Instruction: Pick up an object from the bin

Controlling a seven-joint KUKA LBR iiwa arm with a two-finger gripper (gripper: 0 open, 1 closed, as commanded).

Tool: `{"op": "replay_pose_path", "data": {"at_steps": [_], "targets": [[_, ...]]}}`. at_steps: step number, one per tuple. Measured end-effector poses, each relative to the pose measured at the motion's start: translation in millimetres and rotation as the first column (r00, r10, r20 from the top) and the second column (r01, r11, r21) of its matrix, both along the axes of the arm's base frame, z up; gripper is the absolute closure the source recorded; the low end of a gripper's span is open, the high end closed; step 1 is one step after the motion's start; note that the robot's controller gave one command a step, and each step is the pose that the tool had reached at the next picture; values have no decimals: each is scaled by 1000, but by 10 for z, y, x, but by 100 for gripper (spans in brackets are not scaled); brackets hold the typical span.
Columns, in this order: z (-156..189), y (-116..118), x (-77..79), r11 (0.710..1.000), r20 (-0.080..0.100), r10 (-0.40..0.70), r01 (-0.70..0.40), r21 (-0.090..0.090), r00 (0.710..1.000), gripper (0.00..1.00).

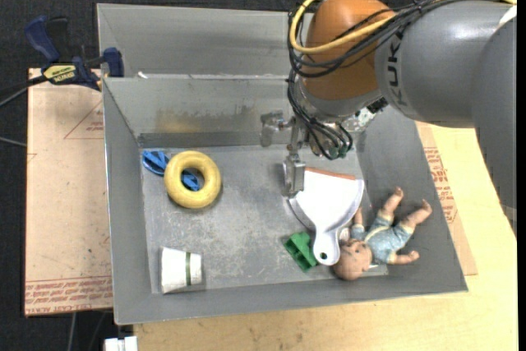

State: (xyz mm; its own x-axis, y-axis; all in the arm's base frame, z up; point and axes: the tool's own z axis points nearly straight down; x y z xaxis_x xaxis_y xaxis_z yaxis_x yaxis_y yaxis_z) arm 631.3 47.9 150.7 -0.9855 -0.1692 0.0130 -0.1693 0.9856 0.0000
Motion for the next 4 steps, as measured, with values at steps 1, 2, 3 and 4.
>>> {"op": "replay_pose_path", "data": {"at_steps": [1,2,3,4], "targets": [[144,274,41,979,24,-206,205,11,978,0],[-297,381,-84,1000,11,12,-12,5,1000,0],[-142,631,-82,986,14,165,-165,5,986,0],[-195,811,-37,999,18,-45,44,7,999,0]]}}
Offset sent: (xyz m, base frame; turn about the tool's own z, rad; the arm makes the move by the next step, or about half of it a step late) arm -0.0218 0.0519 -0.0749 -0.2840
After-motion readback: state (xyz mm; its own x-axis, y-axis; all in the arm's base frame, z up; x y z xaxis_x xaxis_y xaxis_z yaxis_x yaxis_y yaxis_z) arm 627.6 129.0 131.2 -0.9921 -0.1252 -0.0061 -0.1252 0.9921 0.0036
